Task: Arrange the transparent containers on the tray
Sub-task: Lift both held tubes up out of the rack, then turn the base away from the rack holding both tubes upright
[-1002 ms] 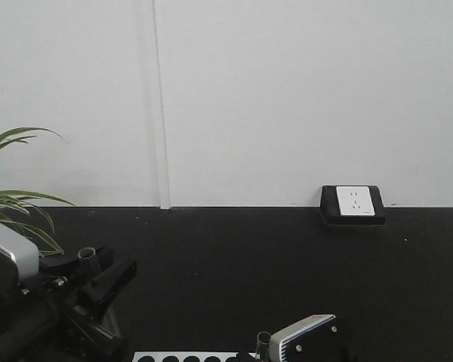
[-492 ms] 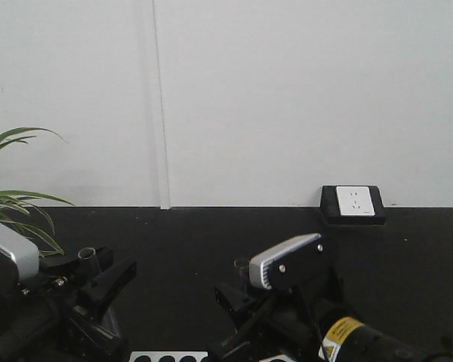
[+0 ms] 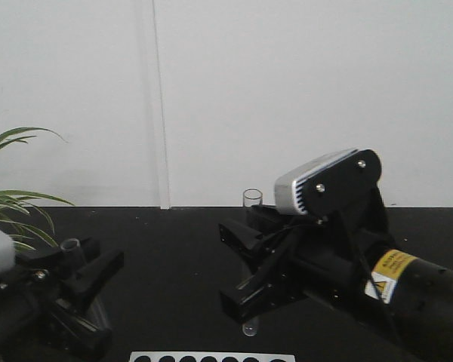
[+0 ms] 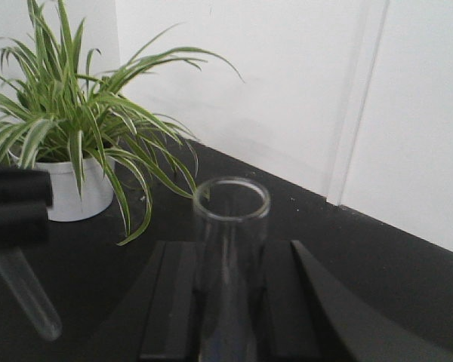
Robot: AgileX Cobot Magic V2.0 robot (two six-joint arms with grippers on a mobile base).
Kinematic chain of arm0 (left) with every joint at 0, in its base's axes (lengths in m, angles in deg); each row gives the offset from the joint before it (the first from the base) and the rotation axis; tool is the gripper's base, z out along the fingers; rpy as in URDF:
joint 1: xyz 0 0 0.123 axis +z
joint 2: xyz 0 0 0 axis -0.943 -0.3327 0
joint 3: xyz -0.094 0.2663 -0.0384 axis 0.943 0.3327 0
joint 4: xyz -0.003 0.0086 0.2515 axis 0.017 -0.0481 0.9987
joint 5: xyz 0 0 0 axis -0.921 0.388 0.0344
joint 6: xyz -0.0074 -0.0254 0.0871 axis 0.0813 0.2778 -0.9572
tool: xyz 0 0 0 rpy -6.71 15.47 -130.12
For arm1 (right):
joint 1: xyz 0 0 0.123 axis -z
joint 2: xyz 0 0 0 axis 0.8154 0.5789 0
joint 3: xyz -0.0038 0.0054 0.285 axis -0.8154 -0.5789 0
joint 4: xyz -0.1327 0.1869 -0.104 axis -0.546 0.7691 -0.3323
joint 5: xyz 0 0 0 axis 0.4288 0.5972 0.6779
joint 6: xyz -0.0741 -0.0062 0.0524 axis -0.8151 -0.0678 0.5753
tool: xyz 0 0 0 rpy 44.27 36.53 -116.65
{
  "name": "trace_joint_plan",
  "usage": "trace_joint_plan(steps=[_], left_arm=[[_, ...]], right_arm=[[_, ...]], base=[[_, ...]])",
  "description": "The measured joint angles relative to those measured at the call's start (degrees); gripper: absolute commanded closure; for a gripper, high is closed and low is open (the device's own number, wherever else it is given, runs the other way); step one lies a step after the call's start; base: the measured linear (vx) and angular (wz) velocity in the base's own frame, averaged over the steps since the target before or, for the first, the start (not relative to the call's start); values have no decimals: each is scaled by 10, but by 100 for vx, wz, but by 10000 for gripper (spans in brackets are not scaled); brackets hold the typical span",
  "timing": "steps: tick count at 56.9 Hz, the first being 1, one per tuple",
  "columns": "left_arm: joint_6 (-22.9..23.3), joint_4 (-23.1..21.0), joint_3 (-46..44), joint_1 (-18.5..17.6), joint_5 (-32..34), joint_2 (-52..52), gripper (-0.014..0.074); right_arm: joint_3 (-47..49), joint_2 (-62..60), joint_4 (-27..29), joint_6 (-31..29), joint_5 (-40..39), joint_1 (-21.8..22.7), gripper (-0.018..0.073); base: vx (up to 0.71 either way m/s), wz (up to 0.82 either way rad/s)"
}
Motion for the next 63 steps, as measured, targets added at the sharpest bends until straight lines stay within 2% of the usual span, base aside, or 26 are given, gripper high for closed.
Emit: trace_joint_plan(steps=[5, 12, 19, 30, 63], left_arm=[[0, -1, 0, 15, -17, 38, 493], [0, -1, 0, 38, -74, 99, 493], [0, -1, 0, 47, -105, 142, 493], [0, -1, 0, 47, -129, 178, 493], [-1, -1, 0, 47, -135, 180, 493]], right_arm=[[-25, -38, 5, 0, 15, 16, 363], [-55, -107, 7, 0, 59, 51, 361], [-72, -163, 6, 0, 97, 71, 359], [-75, -206, 2, -1, 108, 73, 358], [-76, -207, 2, -3, 112, 73, 358]], base=[[0, 0], [0, 0], [0, 0], [0, 0], [0, 0]])
